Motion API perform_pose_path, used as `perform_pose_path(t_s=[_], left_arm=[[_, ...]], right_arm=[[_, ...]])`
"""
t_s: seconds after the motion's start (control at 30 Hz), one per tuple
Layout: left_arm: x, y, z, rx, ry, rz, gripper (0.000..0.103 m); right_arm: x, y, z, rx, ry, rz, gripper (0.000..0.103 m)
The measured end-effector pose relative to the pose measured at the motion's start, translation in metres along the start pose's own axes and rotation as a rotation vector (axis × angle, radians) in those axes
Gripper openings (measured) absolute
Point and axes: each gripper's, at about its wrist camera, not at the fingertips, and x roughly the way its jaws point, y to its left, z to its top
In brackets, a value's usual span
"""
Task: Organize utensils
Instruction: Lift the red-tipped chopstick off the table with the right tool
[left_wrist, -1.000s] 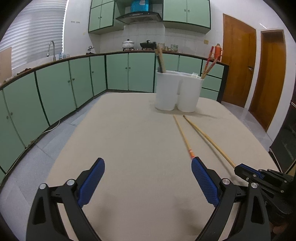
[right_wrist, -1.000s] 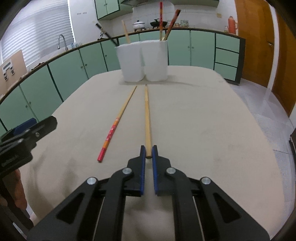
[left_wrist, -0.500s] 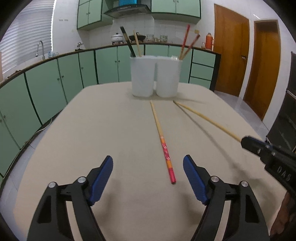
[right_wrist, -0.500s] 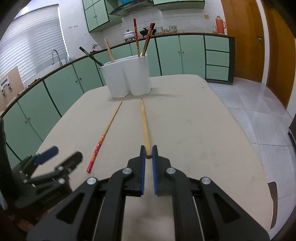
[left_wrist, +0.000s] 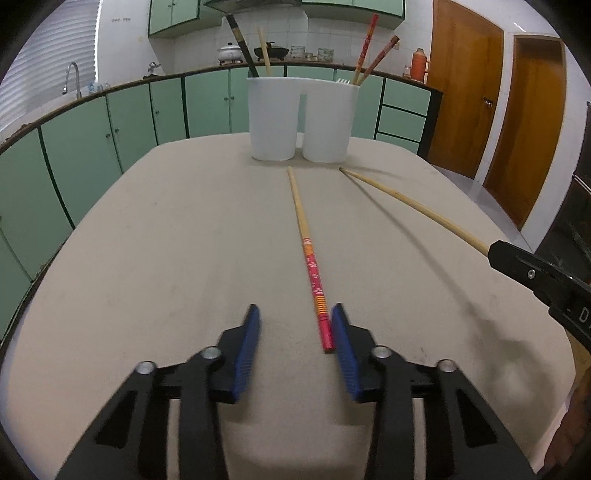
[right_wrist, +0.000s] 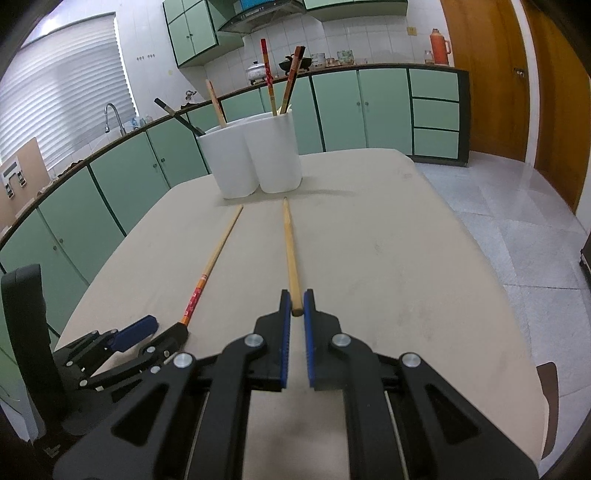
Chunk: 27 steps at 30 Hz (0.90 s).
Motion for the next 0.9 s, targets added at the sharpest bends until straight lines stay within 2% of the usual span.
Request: perform_pose_path(t_s=[0.07, 0.13, 0.33, 0.47, 0.9], left_arm=[[0.001, 0.000, 0.000, -0.004, 0.000, -0.013, 0.017], [0.002, -0.001, 0.001, -0.001, 0.001, -0.023, 0.007], [0.000, 0.001, 0.003, -0.013, 0.001, -0.040, 0.006], [-0.012, 0.002, 0.011, 0.010, -0.020, -0.019, 0.006], [-0.075, 0.016, 0.070, 0.004, -0.198, -0.034, 0.006]], right_arm=[[0.000, 0.000, 0.000, -0.001, 0.001, 0.002, 0.006], [0.000, 0.000, 0.001, -0.003, 0.002, 0.000, 0.006], [-0.001, -0.001, 0.002, -0.008, -0.001, -0.003, 0.006], [-0.004, 0.000, 0.004, -0.027, -0.011, -0.010, 0.006], [-0.030, -0.002, 0.039, -0.028, -0.085, -0.004, 0.006]])
